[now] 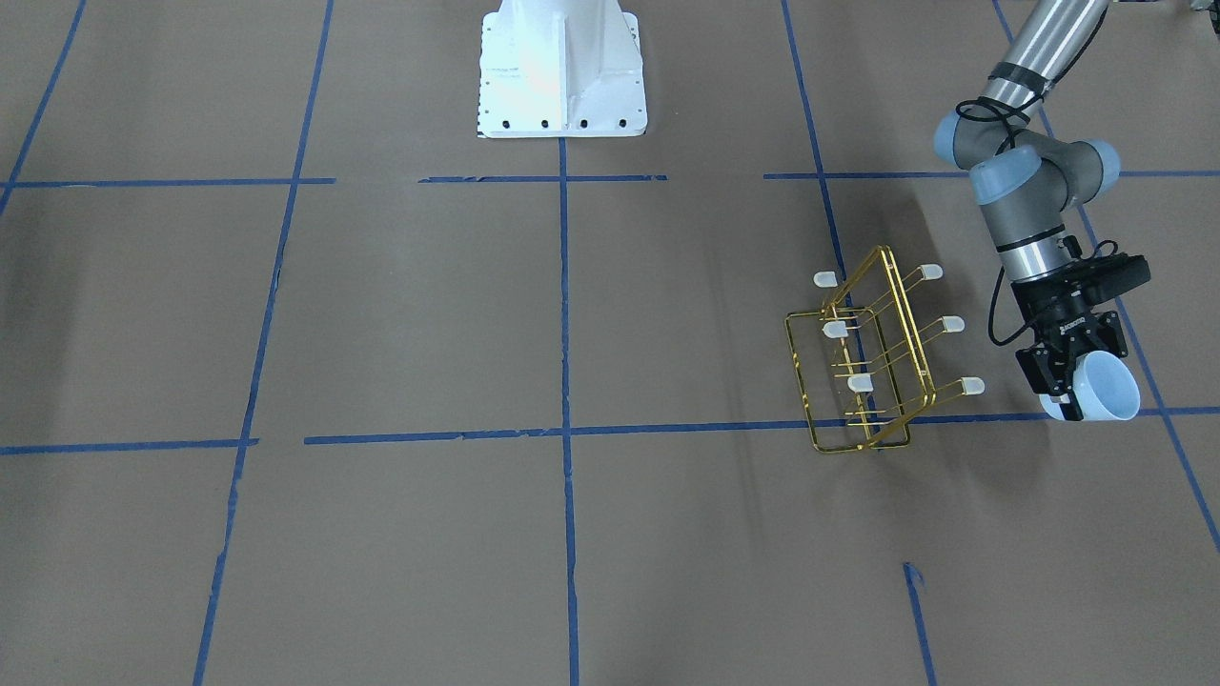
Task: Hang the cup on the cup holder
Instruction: 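Raise the cup and rotate the left wrist to tip it sideways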
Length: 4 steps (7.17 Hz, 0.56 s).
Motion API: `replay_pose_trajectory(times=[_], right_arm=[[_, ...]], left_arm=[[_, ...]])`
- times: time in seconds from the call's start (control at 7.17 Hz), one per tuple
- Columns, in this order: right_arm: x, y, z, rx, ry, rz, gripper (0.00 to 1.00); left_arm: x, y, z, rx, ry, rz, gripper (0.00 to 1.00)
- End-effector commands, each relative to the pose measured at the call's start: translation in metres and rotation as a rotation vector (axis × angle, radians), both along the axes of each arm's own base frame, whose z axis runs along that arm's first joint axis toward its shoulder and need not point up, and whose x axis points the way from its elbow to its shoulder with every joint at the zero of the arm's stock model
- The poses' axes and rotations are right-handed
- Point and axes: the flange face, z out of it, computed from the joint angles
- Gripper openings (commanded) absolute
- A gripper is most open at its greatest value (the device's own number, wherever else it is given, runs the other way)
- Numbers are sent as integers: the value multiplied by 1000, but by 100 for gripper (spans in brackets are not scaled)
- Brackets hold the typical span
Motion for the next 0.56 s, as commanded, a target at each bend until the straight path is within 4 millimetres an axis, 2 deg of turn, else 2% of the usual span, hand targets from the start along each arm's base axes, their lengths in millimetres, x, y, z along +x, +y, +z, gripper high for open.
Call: replay_pose_trajectory(times=[0.0,0.14,0.28,0.42], right_arm=[[0,0,0,-1,0,0,100],[0,0,0,0,0,0,100],[0,0,0,-1,0,0,100],[0,0,0,0,0,0,100]], left_arm=[[-80,20,-28,68,25,76,0],[-108,31,-28,113,105,92,0],[-137,52,-26,190,201,124,0],[-156,75,-19,234,243,128,0]])
